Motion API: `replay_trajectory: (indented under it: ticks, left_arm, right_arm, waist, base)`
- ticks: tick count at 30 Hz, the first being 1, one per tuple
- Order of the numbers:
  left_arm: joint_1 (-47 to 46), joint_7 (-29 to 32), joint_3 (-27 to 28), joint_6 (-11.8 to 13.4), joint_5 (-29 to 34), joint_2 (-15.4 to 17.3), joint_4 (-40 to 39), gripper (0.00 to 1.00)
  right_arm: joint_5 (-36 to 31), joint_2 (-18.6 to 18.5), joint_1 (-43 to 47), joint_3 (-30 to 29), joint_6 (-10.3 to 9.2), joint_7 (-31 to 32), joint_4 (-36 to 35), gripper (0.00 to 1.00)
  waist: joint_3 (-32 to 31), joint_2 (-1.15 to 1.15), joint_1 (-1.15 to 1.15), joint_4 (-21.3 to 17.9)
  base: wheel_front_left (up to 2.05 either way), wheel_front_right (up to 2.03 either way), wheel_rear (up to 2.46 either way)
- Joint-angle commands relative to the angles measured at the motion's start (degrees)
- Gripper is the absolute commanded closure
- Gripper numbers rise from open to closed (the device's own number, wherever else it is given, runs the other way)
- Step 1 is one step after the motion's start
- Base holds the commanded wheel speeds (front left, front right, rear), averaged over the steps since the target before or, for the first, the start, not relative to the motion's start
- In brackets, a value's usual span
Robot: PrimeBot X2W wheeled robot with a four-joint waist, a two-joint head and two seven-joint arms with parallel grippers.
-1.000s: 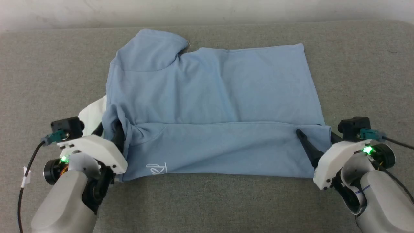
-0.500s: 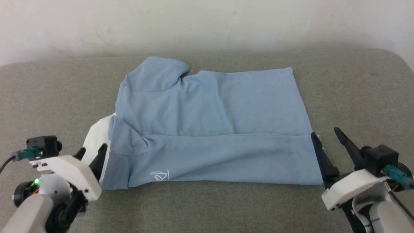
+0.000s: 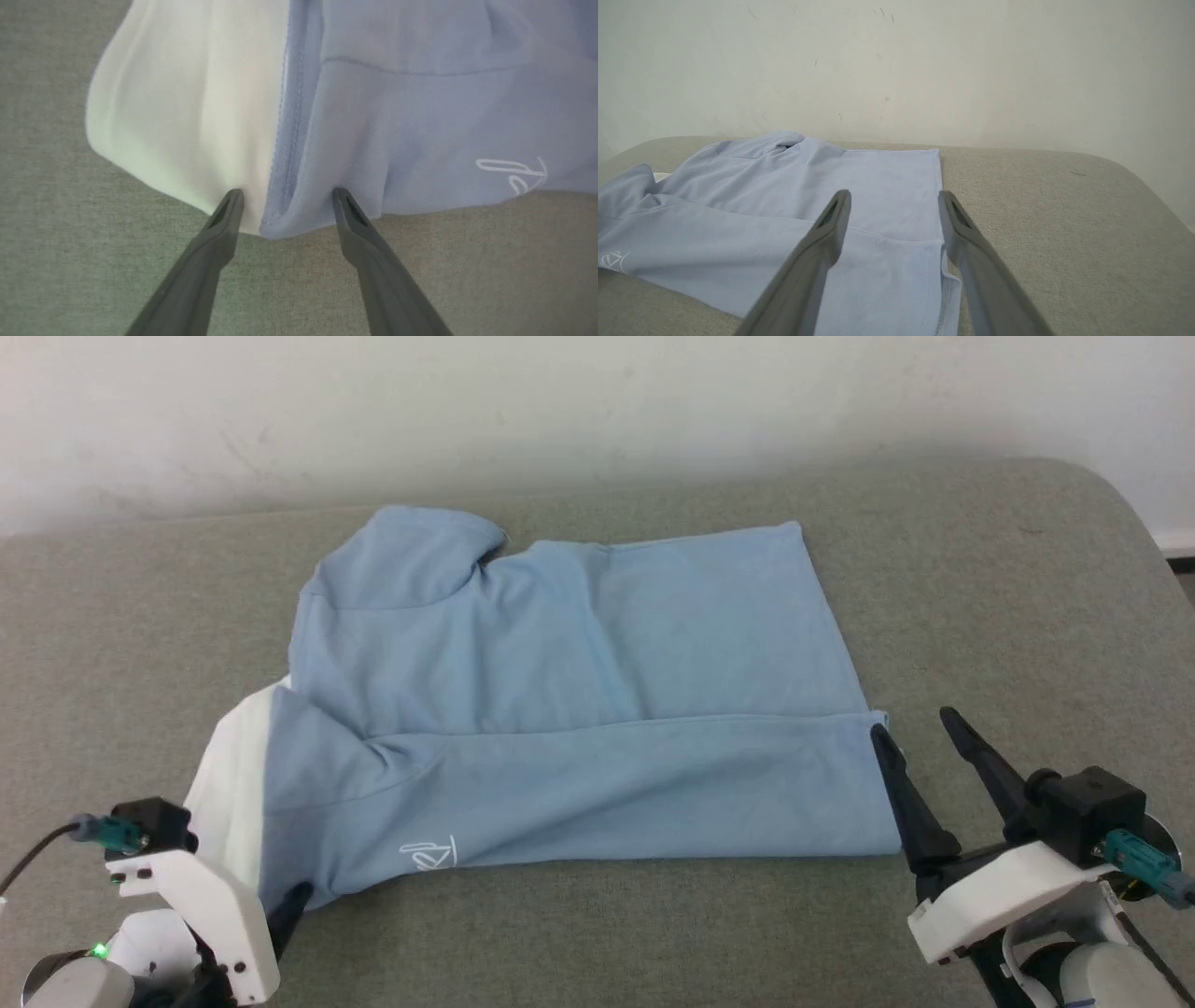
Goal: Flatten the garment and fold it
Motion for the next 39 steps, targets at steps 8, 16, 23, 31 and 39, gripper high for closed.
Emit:
replay_trajectory:
  ticks: [8, 16, 23, 31, 39]
  left_arm:
    - [-4.2, 4.9, -4.7, -1.2, 1.6, -2.0, 8.6, 0.18]
    - [-3.5, 7.0, -6.6, -4.2, -0.4, -3.8, 10.9, 1.0]
    - [-4.4, 2.8, -4.6, -3.8, 0.5, -3.3, 7.0, 1.0]
    - [-4.8, 1.2, -3.5, -2.4, 2.1, -1.5, 0.6, 1.0]
    - [-3.3, -0.5, -2.8, -0.9, 3.0, -0.7, -2.5, 1.0]
  right_arm:
    - [1.9, -2.0, -0.7, 0.5, -0.04, 3.2, -0.4, 0.0]
    - [7.5, -6.6, -1.9, 1.3, -0.04, 17.5, 3.9, 0.0]
    - [11.6, -8.4, -6.8, 5.0, -0.04, 26.2, 11.0, 0.0]
    - [15.6, -7.2, -12.8, 10.1, -0.04, 33.8, 26.6, 1.0]
    - [21.0, -9.3, -15.6, 13.9, -0.04, 33.7, 25.7, 1.0]
  waist:
    - [3.1, 0.0, 0.0, -2.3]
    - [3.1, 0.0, 0.0, -2.0]
    - [3.1, 0.0, 0.0, 0.4]
    - [4.0, 0.0, 0.0, 2.8]
    - [2.6, 0.0, 0.0, 2.8]
  base:
    - [0.0, 0.0, 0.0]
    - [0.0, 0.0, 0.0]
    - [0.0, 0.0, 0.0]
    - [0.0, 0.0, 0.0]
    - [0.0, 0.0, 0.0]
